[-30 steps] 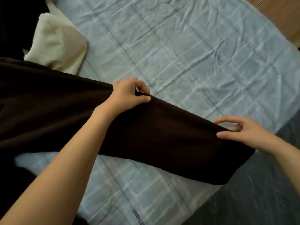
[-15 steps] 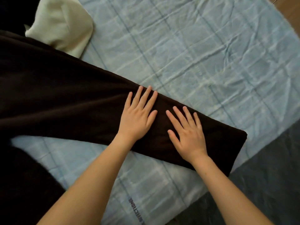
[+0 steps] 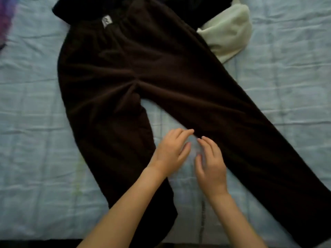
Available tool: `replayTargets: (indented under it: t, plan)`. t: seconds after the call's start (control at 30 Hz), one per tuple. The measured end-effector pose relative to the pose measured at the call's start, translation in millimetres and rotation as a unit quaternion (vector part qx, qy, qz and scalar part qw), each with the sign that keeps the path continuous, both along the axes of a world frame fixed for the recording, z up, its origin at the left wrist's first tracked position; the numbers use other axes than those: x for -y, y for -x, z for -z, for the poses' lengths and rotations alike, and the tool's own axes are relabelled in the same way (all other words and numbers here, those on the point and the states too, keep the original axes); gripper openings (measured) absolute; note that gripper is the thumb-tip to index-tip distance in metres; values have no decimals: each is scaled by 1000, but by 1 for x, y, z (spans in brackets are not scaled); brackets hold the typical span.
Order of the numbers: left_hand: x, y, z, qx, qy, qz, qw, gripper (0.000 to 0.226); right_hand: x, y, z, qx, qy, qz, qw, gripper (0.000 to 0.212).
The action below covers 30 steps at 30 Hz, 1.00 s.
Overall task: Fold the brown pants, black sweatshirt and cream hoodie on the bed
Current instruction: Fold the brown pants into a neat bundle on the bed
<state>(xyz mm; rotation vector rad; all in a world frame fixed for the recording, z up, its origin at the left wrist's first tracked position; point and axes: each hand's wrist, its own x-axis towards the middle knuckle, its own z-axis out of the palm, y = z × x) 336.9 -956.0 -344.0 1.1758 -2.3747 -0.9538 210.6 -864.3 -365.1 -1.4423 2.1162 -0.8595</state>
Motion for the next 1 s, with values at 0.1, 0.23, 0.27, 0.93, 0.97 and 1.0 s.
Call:
replayTargets:
  t: [0.1, 0.23, 0.27, 0.93, 0.97, 1.0]
  plan:
    - [-12, -81, 2, 18, 37, -82, 996, 33, 10, -58, 0, 36, 4, -76, 996, 40]
    - [-43, -165, 14, 70, 54, -255, 963, 37, -3, -109, -1, 85, -57, -101, 990, 52]
    - [-52, -179, 18, 77, 34, -301, 950, 41, -11, -115, 1, 81, -80, -91, 989, 56]
    - [-180, -169, 14, -127, -218, -442, 860, 79, -112, -84, -12, 318, -166, -213, 909, 85]
    - [-188, -167, 10, -153, -243, -441, 850, 79, -113, -83, -14, 312, -156, -218, 912, 82]
    - [-197, -164, 5, -185, -273, -433, 839, 76, -114, -82, -17, 308, -146, -217, 915, 78]
